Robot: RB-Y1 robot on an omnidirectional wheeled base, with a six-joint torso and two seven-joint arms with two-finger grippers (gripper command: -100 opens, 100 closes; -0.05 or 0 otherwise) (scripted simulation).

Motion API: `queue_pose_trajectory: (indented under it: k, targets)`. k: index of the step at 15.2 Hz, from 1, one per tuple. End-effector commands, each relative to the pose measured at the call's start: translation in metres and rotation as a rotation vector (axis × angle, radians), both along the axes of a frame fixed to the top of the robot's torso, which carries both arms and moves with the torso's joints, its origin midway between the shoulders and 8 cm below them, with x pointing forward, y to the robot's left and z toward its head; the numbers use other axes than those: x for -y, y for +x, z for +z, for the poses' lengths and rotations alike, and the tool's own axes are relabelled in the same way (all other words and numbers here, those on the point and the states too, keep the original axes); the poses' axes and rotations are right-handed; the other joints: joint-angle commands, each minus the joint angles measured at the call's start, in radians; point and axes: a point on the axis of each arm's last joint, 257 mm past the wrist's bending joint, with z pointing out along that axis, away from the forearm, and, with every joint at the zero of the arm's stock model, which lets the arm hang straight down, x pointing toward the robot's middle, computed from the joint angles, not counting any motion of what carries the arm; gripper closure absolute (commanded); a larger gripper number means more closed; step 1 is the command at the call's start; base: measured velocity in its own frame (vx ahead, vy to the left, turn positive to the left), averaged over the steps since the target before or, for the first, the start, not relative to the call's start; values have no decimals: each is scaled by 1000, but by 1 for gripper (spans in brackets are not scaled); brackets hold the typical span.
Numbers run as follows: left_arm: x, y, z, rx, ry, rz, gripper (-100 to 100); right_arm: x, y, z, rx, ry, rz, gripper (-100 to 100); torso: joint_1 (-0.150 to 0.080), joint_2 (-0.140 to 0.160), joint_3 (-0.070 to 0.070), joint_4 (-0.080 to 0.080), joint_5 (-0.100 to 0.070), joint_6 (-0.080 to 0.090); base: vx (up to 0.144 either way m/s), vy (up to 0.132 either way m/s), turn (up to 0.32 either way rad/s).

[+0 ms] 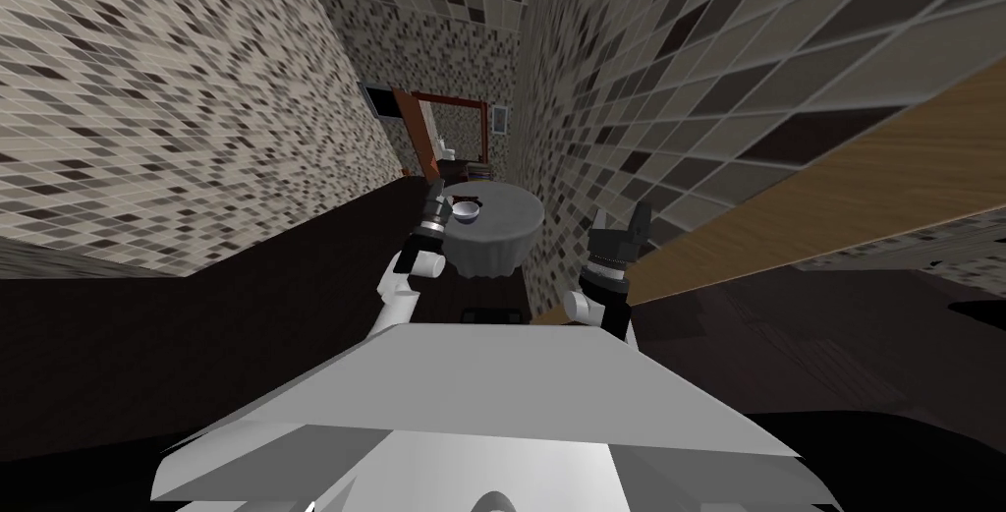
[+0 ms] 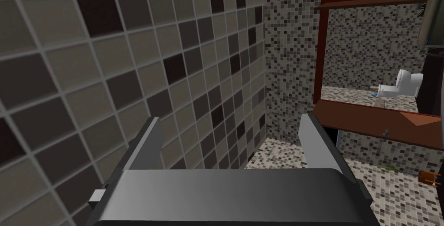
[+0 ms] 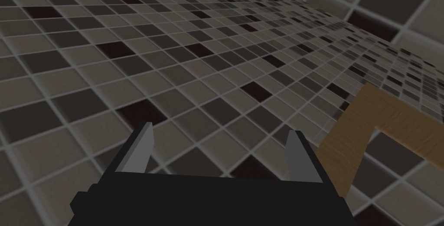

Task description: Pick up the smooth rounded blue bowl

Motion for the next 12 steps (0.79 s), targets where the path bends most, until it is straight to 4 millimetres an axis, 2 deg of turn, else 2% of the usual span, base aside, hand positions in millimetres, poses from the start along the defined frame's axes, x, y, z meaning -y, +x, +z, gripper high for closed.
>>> queue_pose_trajectory:
  k: [1,3,4,7,8,11,12]
  targets:
    - [3,13,-6,-41,-3,-8,-100,0,0,0,0,0,0,0,0,0,0,0,0,0,-33,-22,-22]
    - [3,16,-10,-59,-1,-6,-100,0,0,0,0,0,0,0,0,0,0,0,0,0,-22,-13,-5]
    - [7,30,-14,-88,-9,-18,-100,0,0,0,0,0,0,0,0,0,0,0,0,0,-30,-12,-11]
    - [8,35,-20,-121,-6,-16,-100,0,0,0,0,0,0,0,0,0,0,0,0,0,-28,-15,-12]
    - [11,49,-27,-158,-14,-25,-100,0,0,0,0,0,0,0,0,0,0,0,0,0,-23,-15,-12]
    - [13,54,-31,-186,-11,-25,-100,0,0,0,0,0,0,0,0,0,0,0,0,0,-24,-17,-10]
    - [16,68,-36,-221,-19,-35,-100,0,0,0,0,0,0,0,0,0,0,0,0,0,-24,-15,-13]
